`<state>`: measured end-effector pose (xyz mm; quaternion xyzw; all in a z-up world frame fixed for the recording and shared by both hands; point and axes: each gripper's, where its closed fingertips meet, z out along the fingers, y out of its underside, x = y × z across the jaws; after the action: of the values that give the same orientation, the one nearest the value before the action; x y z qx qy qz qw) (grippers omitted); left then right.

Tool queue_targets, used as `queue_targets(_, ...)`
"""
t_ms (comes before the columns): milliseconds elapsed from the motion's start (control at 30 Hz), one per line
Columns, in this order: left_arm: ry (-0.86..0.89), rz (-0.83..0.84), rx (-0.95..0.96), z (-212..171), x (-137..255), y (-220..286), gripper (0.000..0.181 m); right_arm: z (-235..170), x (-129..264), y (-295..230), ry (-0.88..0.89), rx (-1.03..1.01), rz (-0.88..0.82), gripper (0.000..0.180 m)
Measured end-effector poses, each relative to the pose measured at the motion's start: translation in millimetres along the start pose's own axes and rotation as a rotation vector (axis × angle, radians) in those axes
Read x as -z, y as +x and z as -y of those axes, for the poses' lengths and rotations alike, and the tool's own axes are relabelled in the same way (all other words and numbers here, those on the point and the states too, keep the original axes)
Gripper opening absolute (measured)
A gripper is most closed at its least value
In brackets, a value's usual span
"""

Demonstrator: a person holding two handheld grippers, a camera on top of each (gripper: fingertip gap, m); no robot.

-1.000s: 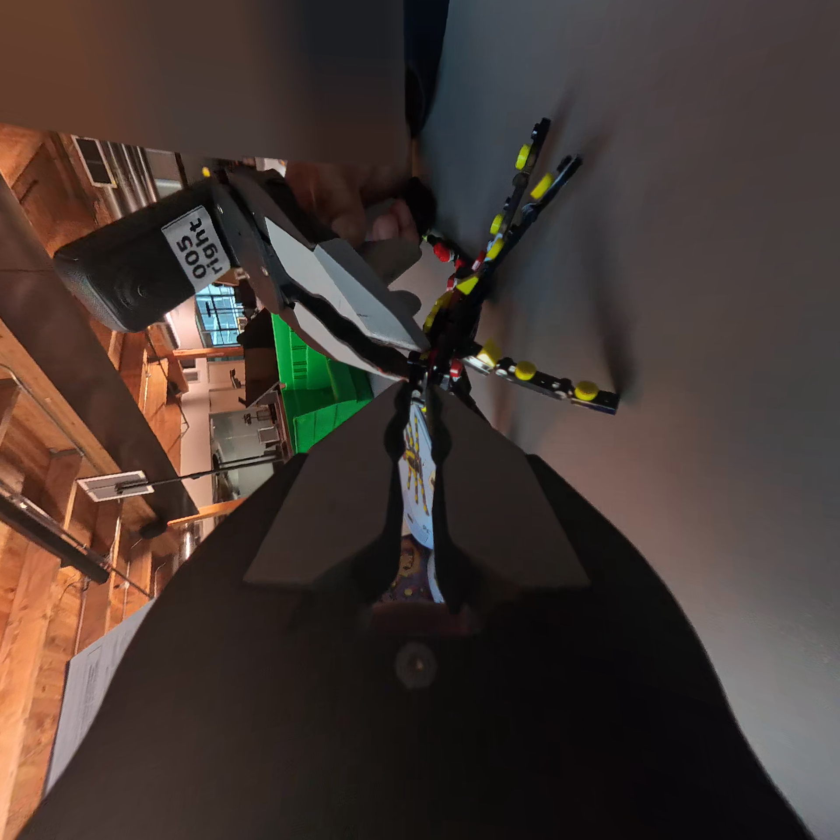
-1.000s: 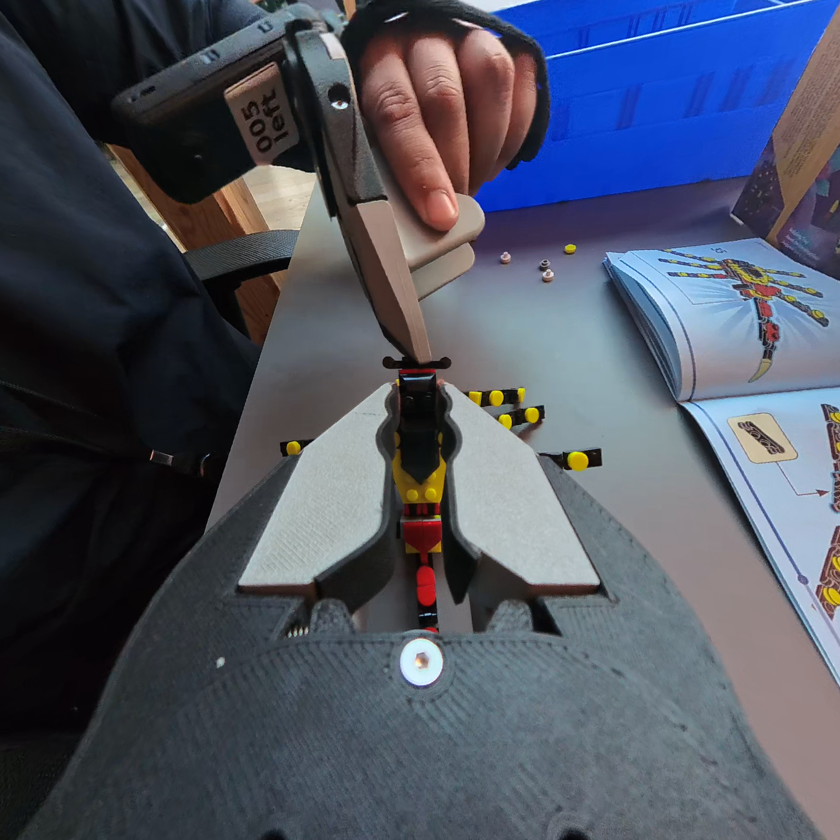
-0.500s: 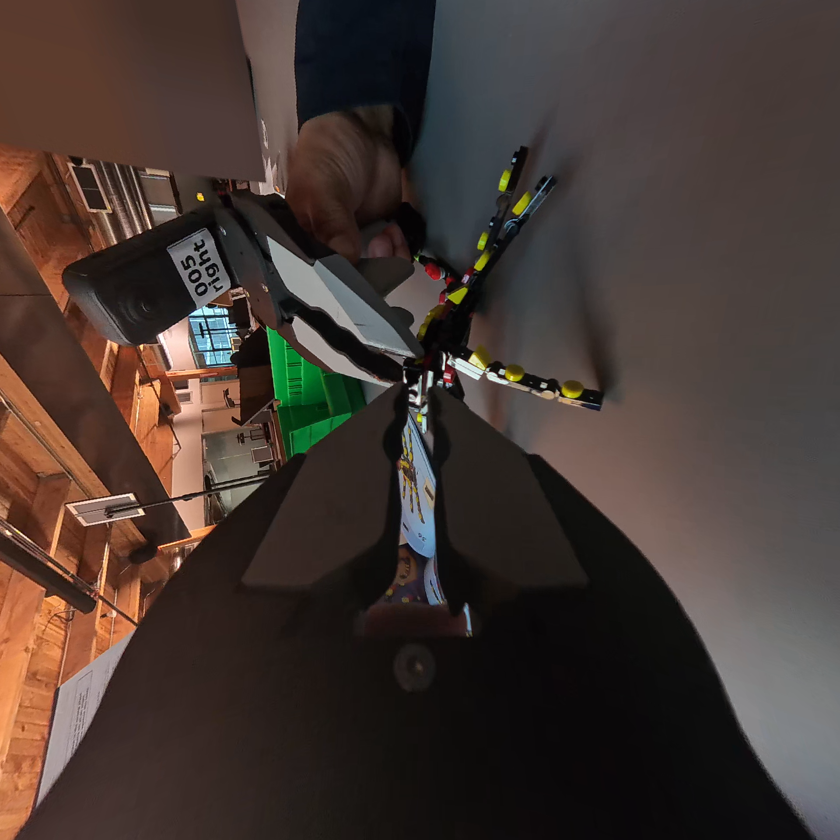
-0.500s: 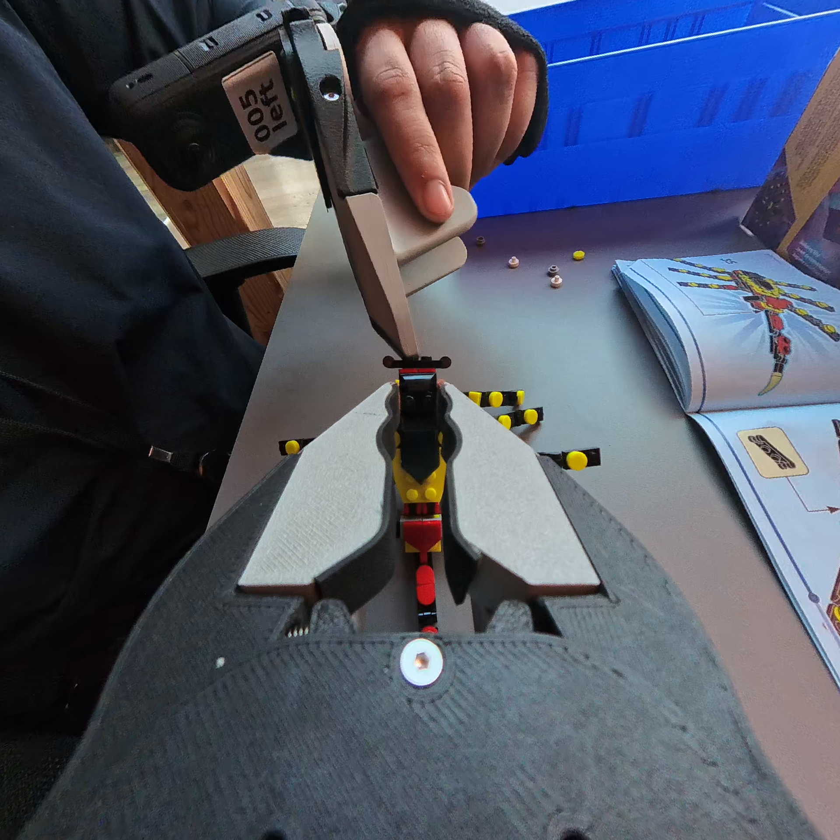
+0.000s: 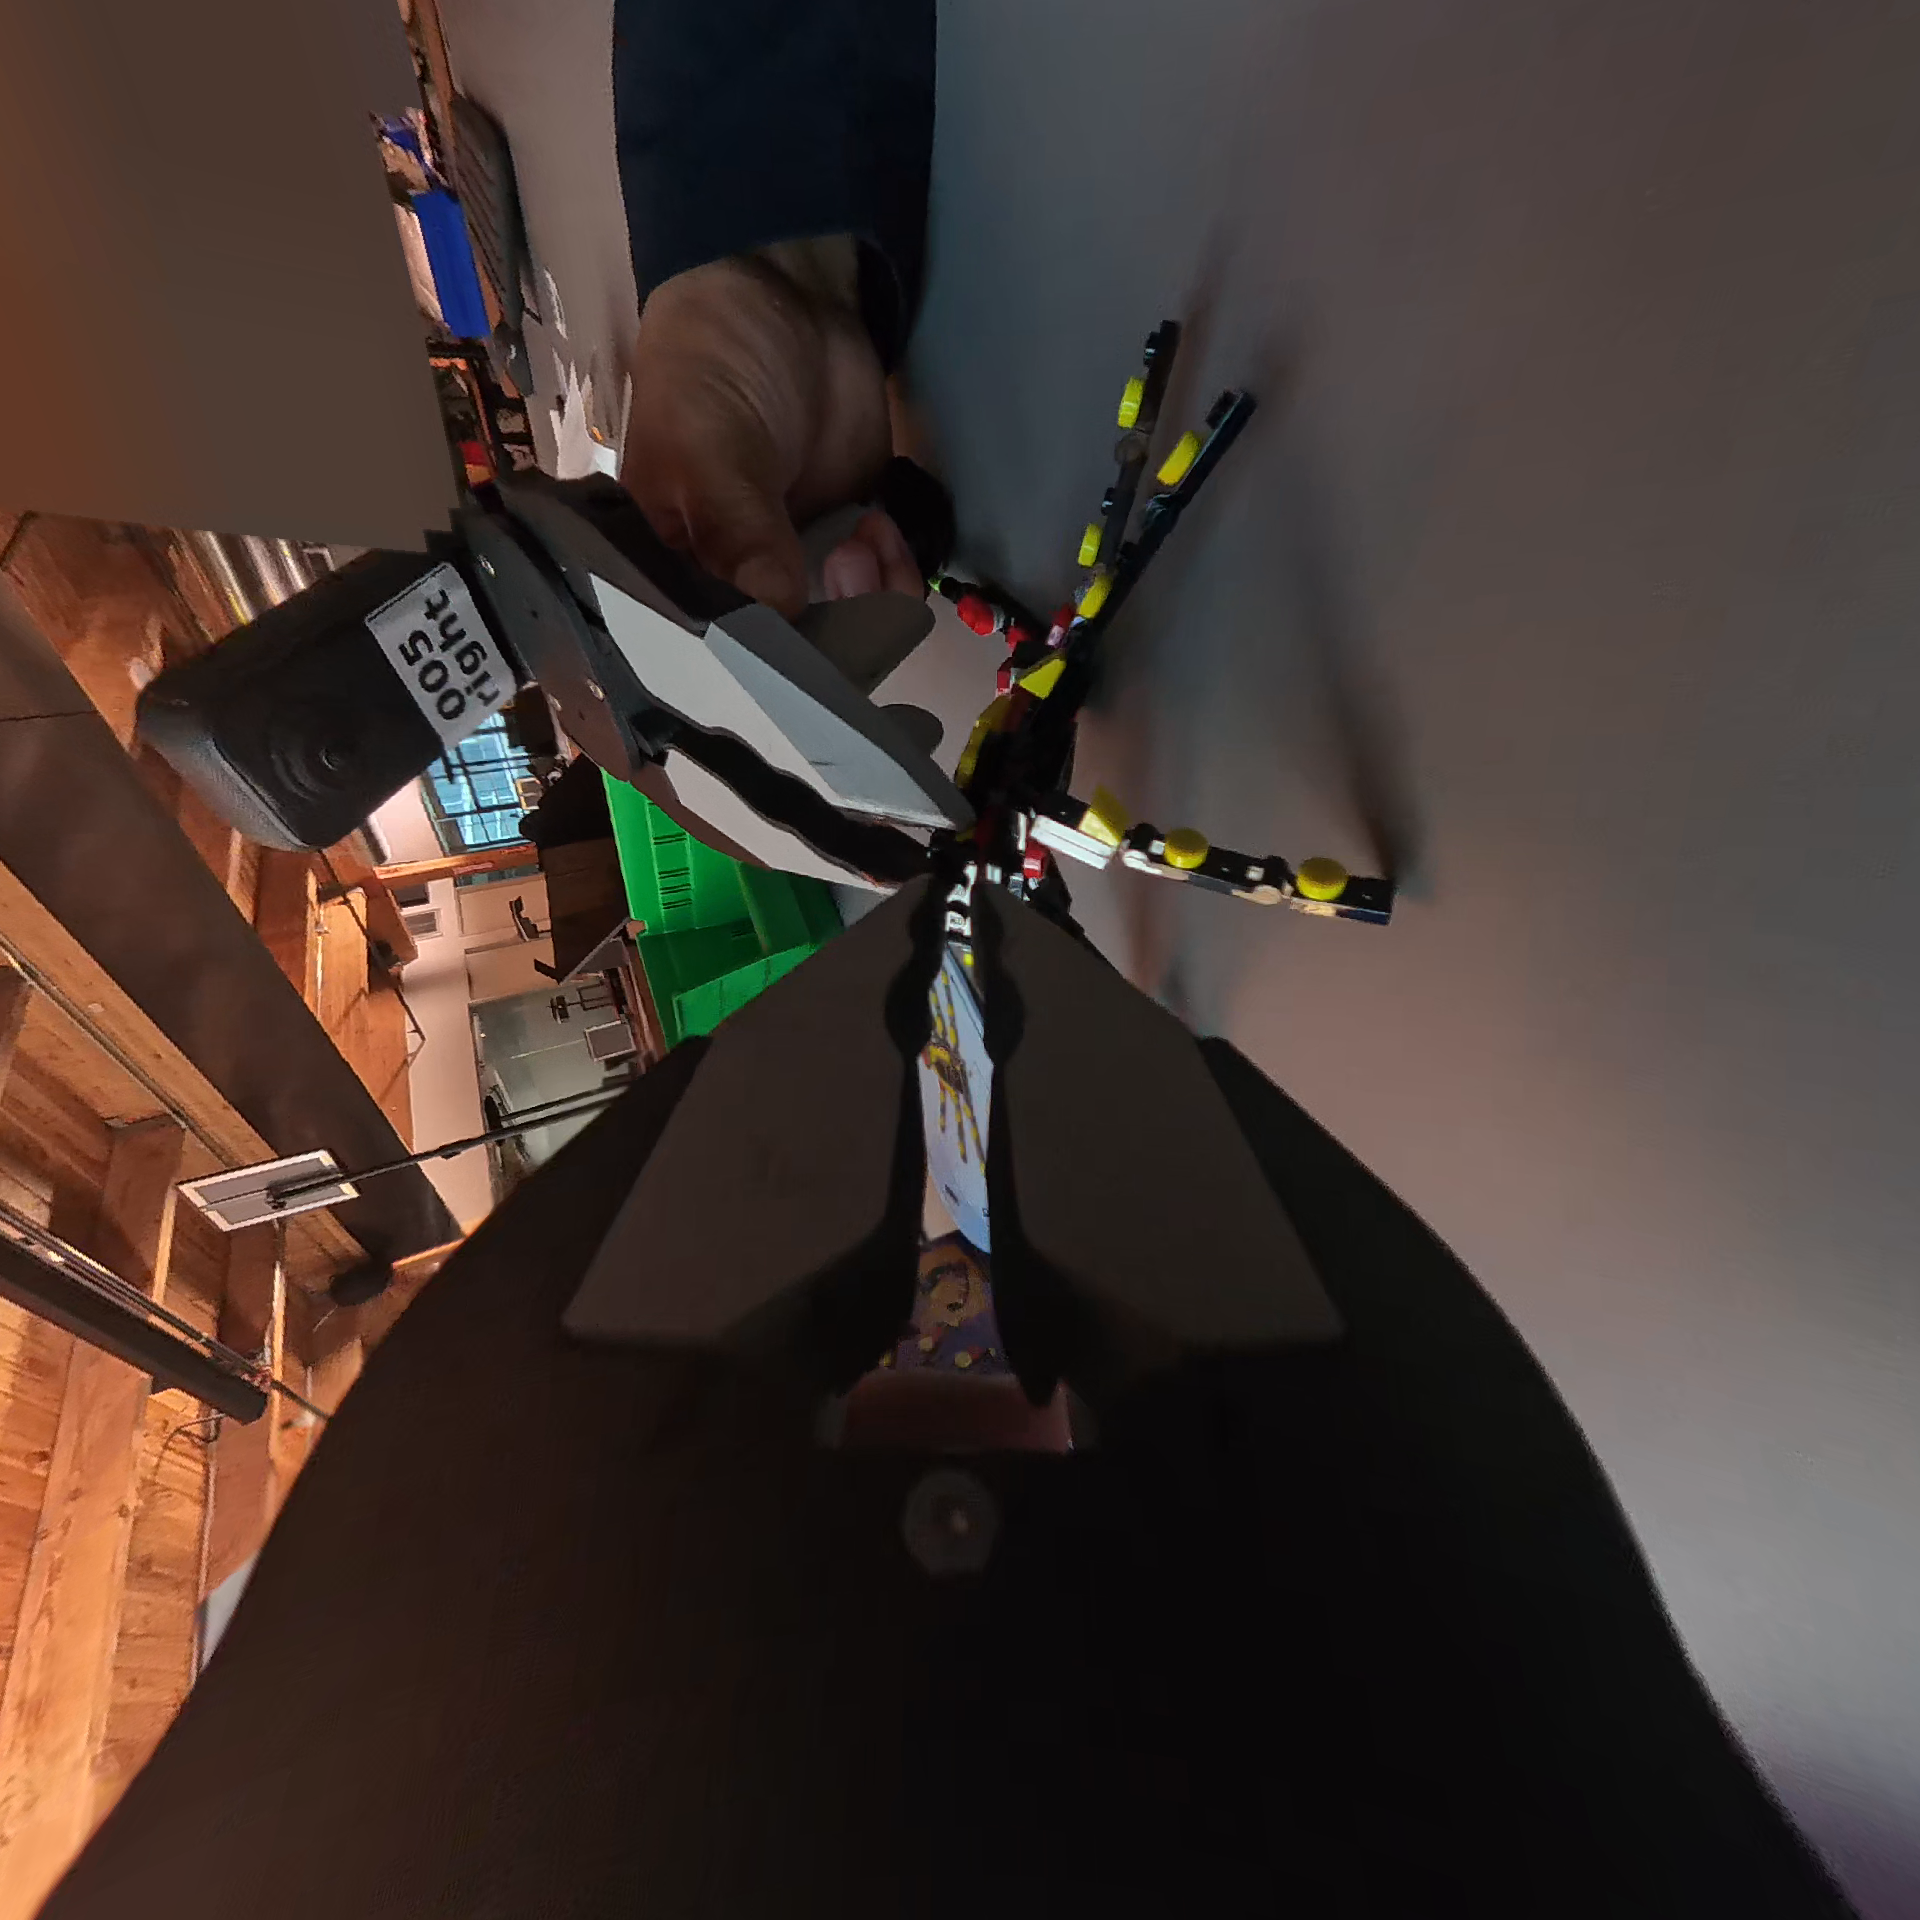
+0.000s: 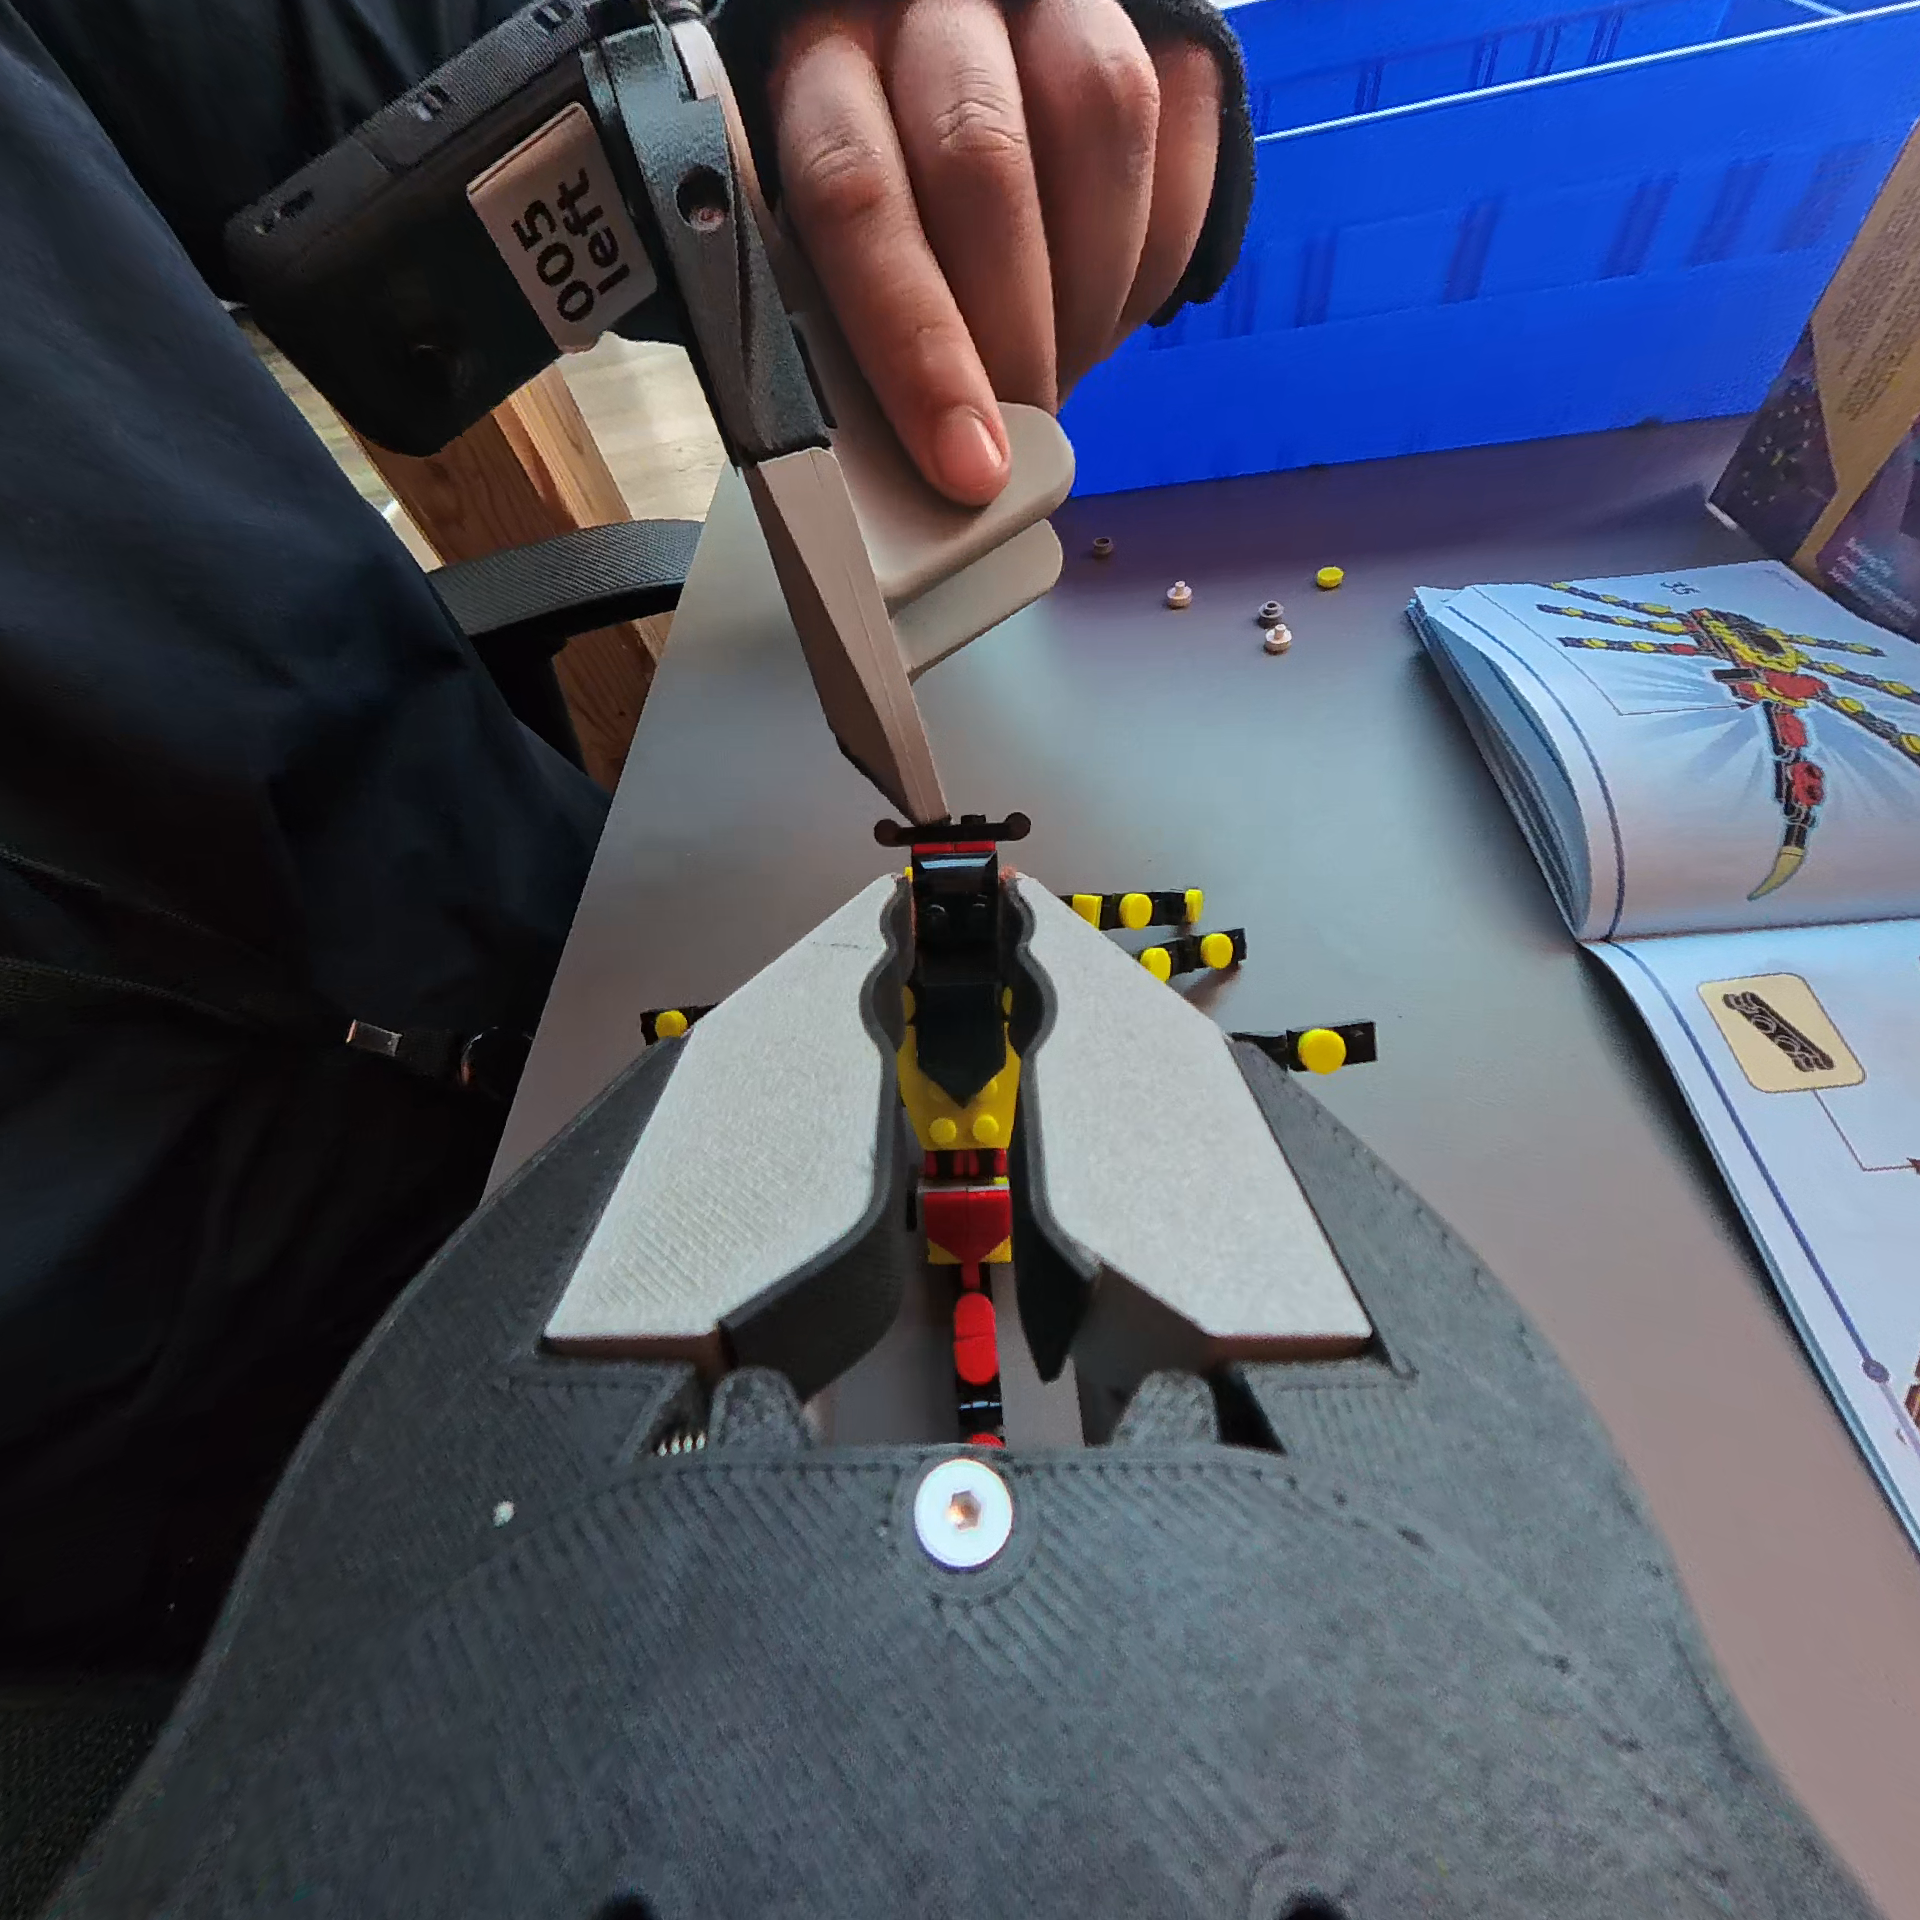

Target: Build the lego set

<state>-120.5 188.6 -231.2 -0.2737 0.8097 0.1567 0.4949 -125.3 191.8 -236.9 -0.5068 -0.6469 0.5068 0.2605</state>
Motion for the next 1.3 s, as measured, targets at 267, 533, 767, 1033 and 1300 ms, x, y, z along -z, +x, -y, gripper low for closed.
queue_targets(267, 0.02, 0.017, 0.056, 0.1, 0.8, -0.2, 0.001, 0.1, -0.2, -0.8, 0.0, 0.003, 0.003, 0.013)
queue_targets(533, 0.06, 0.003, 0.088, -3.4, 1.2, -0.5, 0.084, 0.6, -0.6, -0.4, 0.004, 0.003, 0.001, 0.013)
queue_targets(767, 0.055, -0.001, 0.084, -7.9, 0.9, 0.7, 0.083, 0.5, -1.2, -1.2, 0.003, 0.008, 0.004, 0.014)
queue_targets(1033, 0.068, -0.012, 0.112, -8.0, 0.3, -0.2, 0.168, 0.1, -1.6, -1.3, -0.003, 0.012, 0.0, 0.014)
queue_targets(1300, 0.038, -0.008, 0.09, -7.7, -0.9, -0.2, 0.159, -0.6, -0.9, -0.2, -0.01, 0.003, -0.002, 0.013)
